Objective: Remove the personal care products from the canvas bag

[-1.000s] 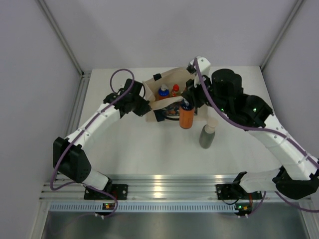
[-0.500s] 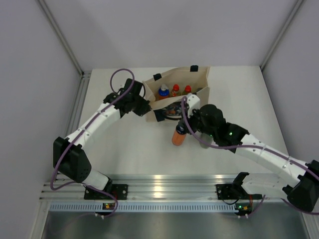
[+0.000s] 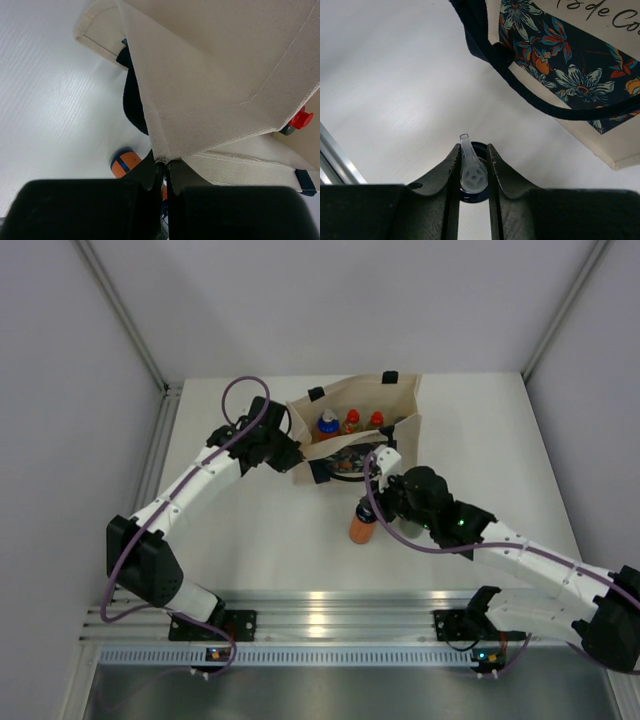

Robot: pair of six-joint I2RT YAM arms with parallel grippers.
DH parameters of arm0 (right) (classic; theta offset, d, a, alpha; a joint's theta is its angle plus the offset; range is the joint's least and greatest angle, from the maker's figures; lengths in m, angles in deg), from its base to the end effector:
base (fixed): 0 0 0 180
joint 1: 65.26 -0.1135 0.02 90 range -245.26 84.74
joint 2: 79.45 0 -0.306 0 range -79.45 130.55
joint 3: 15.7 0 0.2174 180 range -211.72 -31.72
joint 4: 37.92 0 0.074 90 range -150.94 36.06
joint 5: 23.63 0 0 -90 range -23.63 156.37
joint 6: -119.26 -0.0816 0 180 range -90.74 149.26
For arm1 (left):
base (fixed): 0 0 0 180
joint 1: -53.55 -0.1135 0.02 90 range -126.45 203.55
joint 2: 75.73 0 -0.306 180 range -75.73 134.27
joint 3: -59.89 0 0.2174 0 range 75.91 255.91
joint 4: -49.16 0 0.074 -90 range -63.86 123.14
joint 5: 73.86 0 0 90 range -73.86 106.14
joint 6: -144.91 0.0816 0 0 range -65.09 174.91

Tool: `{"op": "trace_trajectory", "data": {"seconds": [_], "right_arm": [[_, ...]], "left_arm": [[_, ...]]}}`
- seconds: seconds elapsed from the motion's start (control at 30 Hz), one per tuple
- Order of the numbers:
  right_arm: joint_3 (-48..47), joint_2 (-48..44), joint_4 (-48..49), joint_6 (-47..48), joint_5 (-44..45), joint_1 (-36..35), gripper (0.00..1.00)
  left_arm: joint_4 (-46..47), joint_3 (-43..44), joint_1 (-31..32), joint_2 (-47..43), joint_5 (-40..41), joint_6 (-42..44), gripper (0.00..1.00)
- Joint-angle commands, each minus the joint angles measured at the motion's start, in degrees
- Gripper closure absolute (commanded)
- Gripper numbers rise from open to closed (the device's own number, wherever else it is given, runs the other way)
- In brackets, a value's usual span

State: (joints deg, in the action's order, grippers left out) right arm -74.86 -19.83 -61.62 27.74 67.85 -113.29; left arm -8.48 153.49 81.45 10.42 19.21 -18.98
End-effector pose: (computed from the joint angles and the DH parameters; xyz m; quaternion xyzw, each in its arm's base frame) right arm 0.1518 0.1656 0.3121 -0.3250 0.7739 0.2179 0.4979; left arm 0.2800 -0.1433 0.3276 -0.3756 0.8617 -0.2482 0.2342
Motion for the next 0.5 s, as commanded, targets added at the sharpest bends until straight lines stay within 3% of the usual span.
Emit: {"op": "trace_trajectory", "data": {"seconds": [0.0,0.13,0.27,0.47], "right_arm": [[-0.72,-2.22,9.36,0.55,-3.14,-1.01,0.96],[-2.04,-2.05,7.77,0.2,-2.97,-1.19,0.51],[-6.42,-1.26,3.65,0.9,-2.27,-1.1,0.42],[-14.84,2.5,0.39,-1.55,2.55,-0.58,0.49]], "left_arm": [[-1.09,1.52,0.75,0.51,-6.5,0.24,1.0],[-1.0,1.87,0.84,0.78,-6.76,0.58,1.0],[-1.09,1.87,0.84,0.95,-6.76,0.67,1.0],[-1.09,2.14,0.75,0.95,-7.9,0.59,1.0]]}}
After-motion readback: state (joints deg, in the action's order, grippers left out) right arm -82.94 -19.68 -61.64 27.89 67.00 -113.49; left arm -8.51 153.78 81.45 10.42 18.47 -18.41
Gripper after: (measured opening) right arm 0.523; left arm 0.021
